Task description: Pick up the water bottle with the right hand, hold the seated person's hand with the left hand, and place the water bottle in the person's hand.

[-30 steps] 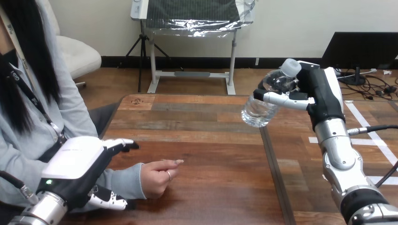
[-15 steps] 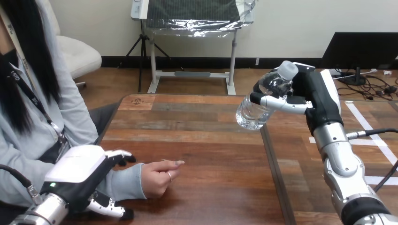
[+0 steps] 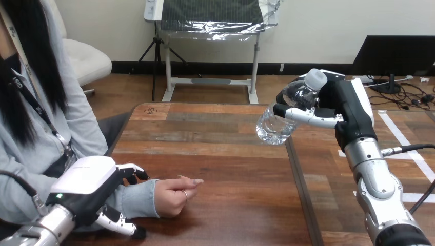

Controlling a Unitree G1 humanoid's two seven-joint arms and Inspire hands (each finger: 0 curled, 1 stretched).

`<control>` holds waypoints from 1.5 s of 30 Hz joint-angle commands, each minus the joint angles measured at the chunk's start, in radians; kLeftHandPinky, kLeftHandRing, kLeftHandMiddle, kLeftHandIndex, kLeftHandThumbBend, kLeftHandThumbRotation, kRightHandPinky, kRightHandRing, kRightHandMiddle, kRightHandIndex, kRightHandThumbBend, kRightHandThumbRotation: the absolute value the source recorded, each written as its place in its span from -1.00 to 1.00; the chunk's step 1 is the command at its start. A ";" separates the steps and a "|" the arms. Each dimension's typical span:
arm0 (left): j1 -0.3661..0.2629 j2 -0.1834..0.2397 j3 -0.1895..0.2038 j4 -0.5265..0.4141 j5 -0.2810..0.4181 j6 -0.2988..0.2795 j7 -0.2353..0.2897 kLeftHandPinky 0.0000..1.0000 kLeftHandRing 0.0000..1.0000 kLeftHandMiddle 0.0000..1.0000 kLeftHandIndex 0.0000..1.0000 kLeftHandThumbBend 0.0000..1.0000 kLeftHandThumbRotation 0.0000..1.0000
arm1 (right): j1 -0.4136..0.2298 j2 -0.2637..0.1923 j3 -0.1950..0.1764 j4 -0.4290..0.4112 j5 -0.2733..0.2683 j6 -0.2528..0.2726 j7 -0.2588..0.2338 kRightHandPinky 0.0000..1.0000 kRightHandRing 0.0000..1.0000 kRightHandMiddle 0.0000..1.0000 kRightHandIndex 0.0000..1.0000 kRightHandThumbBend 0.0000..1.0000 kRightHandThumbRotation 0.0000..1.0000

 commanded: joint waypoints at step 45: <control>-0.065 0.023 -0.067 0.054 -0.139 -0.052 -0.060 -0.40 -0.31 -0.21 -0.20 0.98 -0.95 | 0.044 0.003 -0.035 -0.285 0.093 0.036 0.134 -0.34 -0.25 -0.10 -0.07 0.52 -1.00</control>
